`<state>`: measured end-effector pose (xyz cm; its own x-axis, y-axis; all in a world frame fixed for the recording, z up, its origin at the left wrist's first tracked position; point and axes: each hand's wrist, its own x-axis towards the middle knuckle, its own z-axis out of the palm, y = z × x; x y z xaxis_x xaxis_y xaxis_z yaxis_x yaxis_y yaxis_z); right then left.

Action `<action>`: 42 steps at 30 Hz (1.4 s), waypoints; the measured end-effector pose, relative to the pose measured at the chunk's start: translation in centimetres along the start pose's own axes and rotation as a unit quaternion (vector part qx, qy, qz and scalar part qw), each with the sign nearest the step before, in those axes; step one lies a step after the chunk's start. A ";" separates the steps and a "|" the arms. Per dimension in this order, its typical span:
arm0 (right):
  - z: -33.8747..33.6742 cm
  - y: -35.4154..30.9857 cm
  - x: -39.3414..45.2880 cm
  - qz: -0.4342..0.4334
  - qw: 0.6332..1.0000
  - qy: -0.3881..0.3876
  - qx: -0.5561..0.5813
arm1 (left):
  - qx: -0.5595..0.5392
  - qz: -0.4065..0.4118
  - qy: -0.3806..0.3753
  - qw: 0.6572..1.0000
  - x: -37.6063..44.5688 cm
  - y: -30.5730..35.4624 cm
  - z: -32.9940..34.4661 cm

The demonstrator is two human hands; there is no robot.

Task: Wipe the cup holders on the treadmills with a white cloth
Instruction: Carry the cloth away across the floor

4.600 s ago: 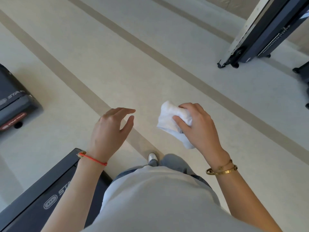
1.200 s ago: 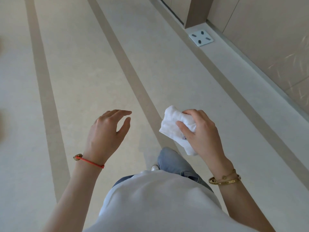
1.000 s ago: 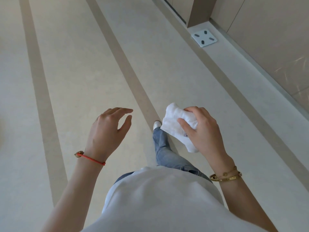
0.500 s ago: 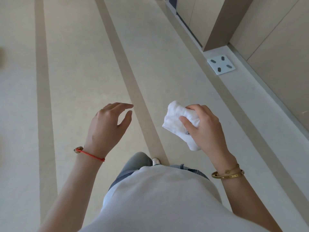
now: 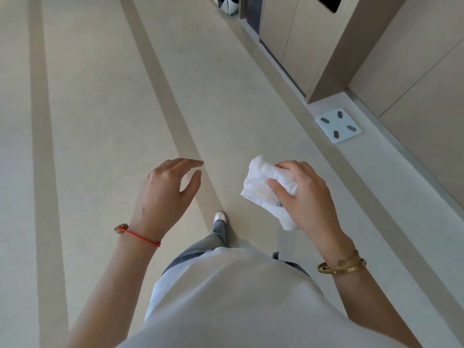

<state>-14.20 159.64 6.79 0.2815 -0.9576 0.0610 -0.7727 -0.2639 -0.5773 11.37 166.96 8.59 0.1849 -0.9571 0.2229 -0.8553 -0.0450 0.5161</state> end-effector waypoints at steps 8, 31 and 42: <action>1.7 -1.6 17.8 0.037 0.998 0.037 0.020 | 0.017 0.043 -0.024 0.999 19.7 -5.6 0.6; -4.1 9.0 69.1 0.099 0.991 0.085 -0.021 | -0.018 0.125 -0.050 0.991 74.9 -5.6 15.0; -4.1 14.4 89.2 0.153 0.982 0.103 -0.028 | -0.034 0.172 -0.080 0.981 97.9 -6.2 22.1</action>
<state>-2.51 69.96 7.23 -0.0853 -0.9947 0.0580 -0.8353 0.0396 -0.5484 24.06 67.26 8.93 -0.1921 -0.9452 0.2640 -0.8184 0.3027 0.4885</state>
